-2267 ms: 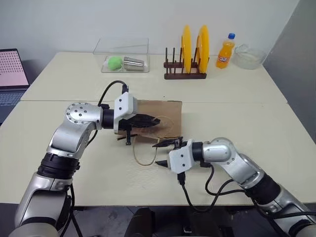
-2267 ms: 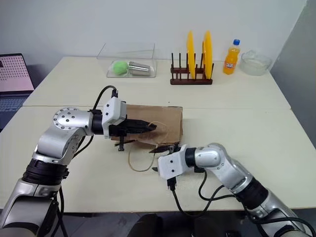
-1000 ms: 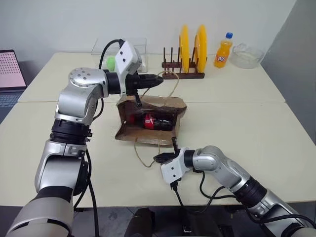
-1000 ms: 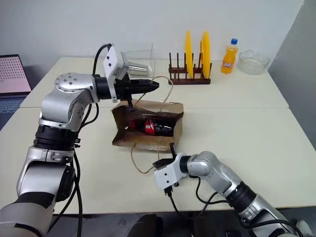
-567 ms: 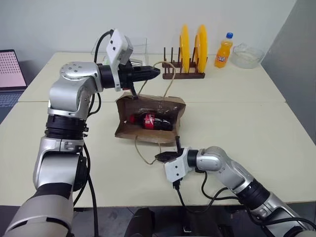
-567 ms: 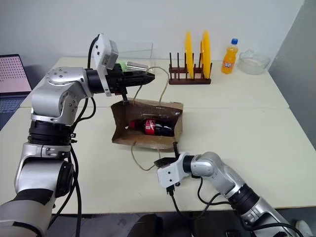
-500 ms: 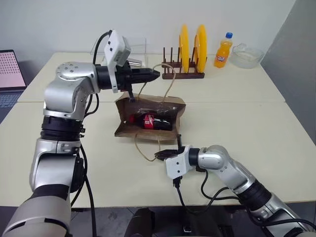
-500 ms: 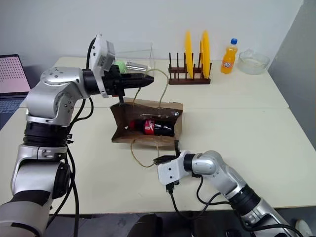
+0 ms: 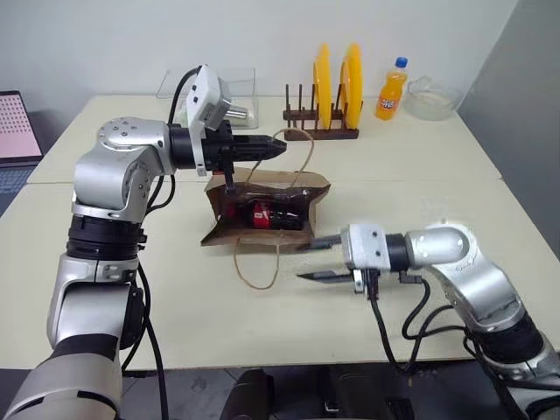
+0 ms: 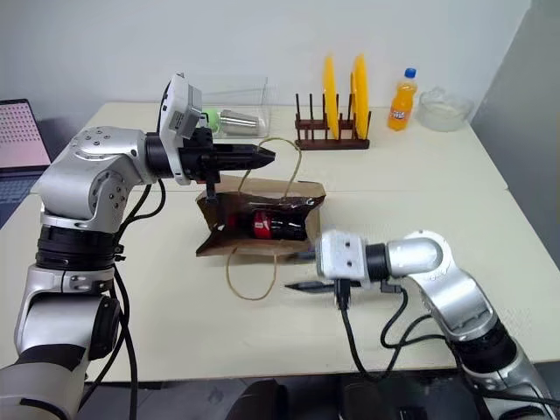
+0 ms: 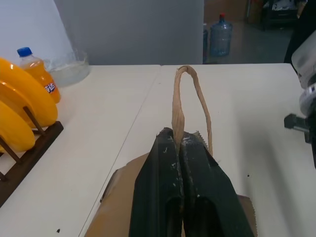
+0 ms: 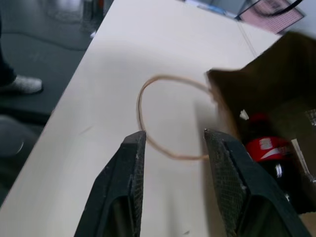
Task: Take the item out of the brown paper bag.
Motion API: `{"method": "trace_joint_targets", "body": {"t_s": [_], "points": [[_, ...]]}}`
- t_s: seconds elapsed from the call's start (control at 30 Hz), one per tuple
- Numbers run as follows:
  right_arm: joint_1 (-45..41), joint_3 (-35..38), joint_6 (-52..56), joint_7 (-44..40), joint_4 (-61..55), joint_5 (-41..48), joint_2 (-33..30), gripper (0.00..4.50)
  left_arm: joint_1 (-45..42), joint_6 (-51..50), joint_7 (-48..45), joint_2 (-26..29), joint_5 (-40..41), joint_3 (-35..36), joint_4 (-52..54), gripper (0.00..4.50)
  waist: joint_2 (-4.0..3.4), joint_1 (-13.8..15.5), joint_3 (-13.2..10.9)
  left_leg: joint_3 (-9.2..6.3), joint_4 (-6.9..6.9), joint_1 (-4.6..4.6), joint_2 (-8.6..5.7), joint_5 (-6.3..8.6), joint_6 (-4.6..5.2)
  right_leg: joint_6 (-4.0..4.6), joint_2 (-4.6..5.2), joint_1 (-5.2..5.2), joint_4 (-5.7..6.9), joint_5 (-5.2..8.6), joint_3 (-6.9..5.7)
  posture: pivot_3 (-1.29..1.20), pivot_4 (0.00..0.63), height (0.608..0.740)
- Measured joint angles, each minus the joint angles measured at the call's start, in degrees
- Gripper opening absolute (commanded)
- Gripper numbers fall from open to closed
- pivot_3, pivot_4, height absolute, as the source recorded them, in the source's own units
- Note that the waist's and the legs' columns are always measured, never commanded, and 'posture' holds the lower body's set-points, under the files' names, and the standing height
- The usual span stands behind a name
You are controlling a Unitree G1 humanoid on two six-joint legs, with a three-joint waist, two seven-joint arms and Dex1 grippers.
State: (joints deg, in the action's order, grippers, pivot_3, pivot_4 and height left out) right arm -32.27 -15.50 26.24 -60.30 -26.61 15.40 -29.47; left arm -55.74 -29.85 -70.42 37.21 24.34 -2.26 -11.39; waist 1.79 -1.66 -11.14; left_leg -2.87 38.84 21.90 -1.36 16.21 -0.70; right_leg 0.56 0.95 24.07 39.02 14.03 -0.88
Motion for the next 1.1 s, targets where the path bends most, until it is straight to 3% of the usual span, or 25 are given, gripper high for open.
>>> {"method": "trace_joint_targets", "body": {"t_s": [0.33,0.63,0.9,1.1], "points": [[-12.9,-10.5,10.1,16.2,15.2,-8.1,17.6,1.93,-0.1,2.3,0.6,-0.7,-0.6,0.3,-3.4,0.0,0.0,0.1,0.0,0.04,0.0,0.09,-0.07,-0.12,-0.21,0.03,0.07,0.1,0.01,-0.02,0.05,0.0,0.15,0.74],[-17.5,-16.0,10.1,23.3,28.5,-17.6,21.8,1.93,-0.1,3.5,0.8,-0.6,-0.6,0.3,-4.3,0.0,0.0,0.0,0.0,0.04,0.0,0.12,-0.1,-0.01,-0.02,0.03,0.09,0.13,0.02,-0.02,0.04,0.0,0.15,0.74],[-18.4,-18.0,4.8,24.1,33.7,-24.3,20.3,4.49,-0.1,4.0,1.0,-0.6,-0.6,0.4,-4.3,0.0,0.0,0.0,0.0,0.04,0.0,0.12,-0.09,-0.01,-0.02,0.03,0.09,0.14,0.02,-0.03,0.03,0.0,0.15,0.74],[-18.5,-20.2,3.1,22.9,34.5,-28.3,19.2,4.49,-0.1,4.0,1.1,-0.5,-0.6,0.4,-3.9,0.0,0.0,-0.1,0.0,0.02,0.0,0.11,-0.09,-0.01,-0.01,0.03,0.08,0.13,0.03,-0.02,0.02,0.0,0.15,0.74]]}}
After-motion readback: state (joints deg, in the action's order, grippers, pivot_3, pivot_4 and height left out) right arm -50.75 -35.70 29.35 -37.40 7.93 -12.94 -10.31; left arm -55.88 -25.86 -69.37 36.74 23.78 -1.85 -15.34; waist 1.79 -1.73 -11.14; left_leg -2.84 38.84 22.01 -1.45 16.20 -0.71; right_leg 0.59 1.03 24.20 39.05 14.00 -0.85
